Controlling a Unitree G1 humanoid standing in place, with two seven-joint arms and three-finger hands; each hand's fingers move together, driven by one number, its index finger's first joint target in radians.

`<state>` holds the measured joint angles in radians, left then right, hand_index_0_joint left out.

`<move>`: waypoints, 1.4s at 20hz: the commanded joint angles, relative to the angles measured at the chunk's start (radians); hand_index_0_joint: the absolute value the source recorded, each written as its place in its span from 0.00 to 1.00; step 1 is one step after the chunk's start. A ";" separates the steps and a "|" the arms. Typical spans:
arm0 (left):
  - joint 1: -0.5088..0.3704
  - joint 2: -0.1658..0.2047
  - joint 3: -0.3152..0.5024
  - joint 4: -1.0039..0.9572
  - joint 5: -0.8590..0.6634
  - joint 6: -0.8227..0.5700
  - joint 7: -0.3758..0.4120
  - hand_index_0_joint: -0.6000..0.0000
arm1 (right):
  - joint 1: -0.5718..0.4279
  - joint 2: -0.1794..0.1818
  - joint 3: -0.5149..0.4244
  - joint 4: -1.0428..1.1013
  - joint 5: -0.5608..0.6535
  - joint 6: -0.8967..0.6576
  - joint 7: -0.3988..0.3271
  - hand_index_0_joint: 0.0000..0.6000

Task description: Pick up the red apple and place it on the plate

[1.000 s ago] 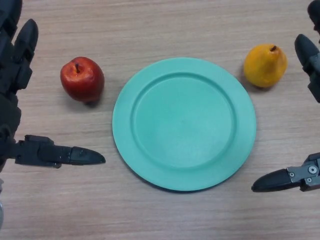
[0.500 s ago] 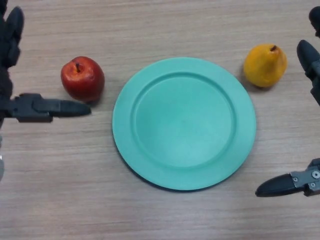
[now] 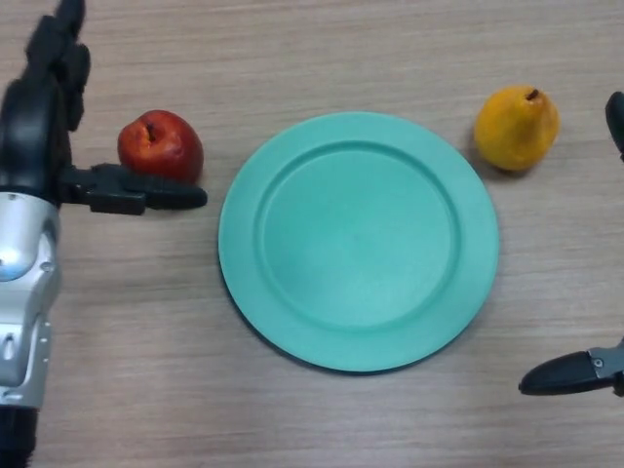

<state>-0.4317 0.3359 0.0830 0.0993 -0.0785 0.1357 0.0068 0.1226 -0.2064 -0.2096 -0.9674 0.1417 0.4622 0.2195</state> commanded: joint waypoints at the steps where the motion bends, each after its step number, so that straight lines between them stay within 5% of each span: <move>1: -0.066 0.020 0.038 0.027 0.071 -0.187 0.064 1.00 | 0.004 -0.002 -0.049 -0.057 -0.008 -0.169 0.007 0.00; 6: -0.106 0.006 0.026 0.214 0.123 -0.282 0.125 1.00 | 0.019 0.004 -0.089 -0.040 0.003 -0.208 0.027 0.00; 18: -0.188 -0.034 -0.029 0.418 0.177 -0.376 0.133 1.00 | 0.031 0.015 -0.188 -0.060 0.051 -0.214 0.050 0.00; 20: -0.188 -0.033 -0.034 0.420 0.191 -0.366 0.129 0.67 | 0.033 0.015 -0.191 -0.064 0.057 -0.211 0.050 0.00; 23: -0.178 -0.029 -0.048 0.409 0.287 -0.300 0.073 0.00 | 0.058 -0.006 -0.204 -0.079 0.109 -0.217 0.030 0.00; 28: -0.178 -0.006 -0.020 0.410 0.337 -0.295 0.138 0.00 | 0.056 -0.018 -0.234 -0.080 0.159 -0.208 0.024 0.00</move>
<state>-0.5610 0.2673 0.0098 0.5549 0.2295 -0.0962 0.0766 0.1858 -0.1930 -0.3757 -0.9922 0.2563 0.3941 0.2645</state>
